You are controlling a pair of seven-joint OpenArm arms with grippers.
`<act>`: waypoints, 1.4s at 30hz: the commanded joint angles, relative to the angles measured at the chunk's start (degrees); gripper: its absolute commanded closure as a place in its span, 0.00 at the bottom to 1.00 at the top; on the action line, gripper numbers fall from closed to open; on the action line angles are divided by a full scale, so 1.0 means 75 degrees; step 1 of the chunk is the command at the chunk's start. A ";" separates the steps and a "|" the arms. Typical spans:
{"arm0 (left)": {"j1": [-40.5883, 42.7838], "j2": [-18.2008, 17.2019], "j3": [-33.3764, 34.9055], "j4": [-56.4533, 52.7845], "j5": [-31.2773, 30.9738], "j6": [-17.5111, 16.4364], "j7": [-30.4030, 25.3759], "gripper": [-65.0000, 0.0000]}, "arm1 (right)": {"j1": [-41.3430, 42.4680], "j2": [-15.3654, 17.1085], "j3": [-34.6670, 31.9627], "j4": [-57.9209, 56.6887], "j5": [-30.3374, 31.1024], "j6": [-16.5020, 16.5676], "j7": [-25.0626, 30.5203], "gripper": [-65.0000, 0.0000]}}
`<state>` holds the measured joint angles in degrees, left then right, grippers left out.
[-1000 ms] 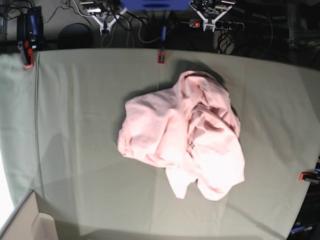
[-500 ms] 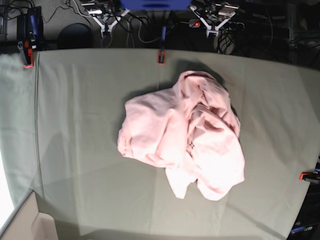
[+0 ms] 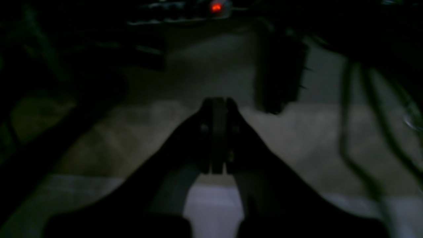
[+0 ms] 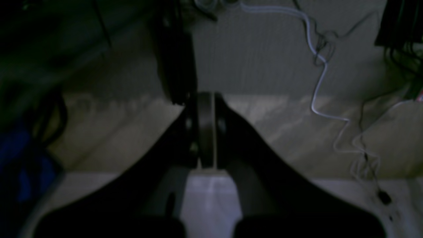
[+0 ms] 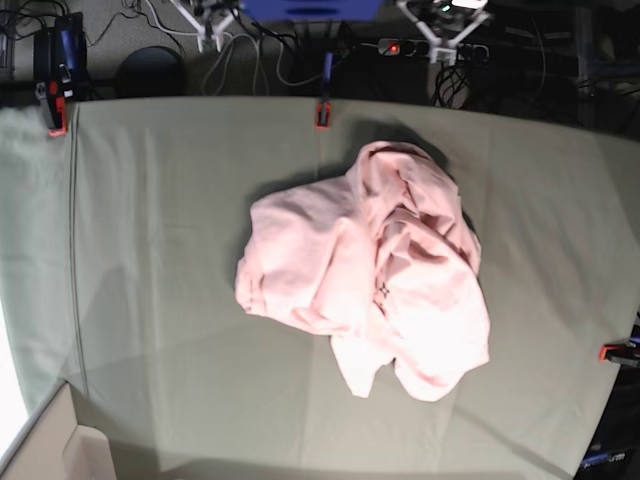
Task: Layout the t-shirt on the table in an organized manner, then fold the t-shirt properly
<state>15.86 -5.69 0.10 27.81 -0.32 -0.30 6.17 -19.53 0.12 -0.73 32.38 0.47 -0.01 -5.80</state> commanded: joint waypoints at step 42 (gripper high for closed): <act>0.0963 -0.0255 -0.1555 1.1160 -0.2824 0.0010 0.5290 0.45 | -0.2384 0.0681 -0.0178 1.1173 0.0037 0.0113 -0.4190 0.47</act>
<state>23.44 -7.40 -11.51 110.56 -21.30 -0.14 46.57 -37.04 5.04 -2.11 115.28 0.71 0.49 -38.19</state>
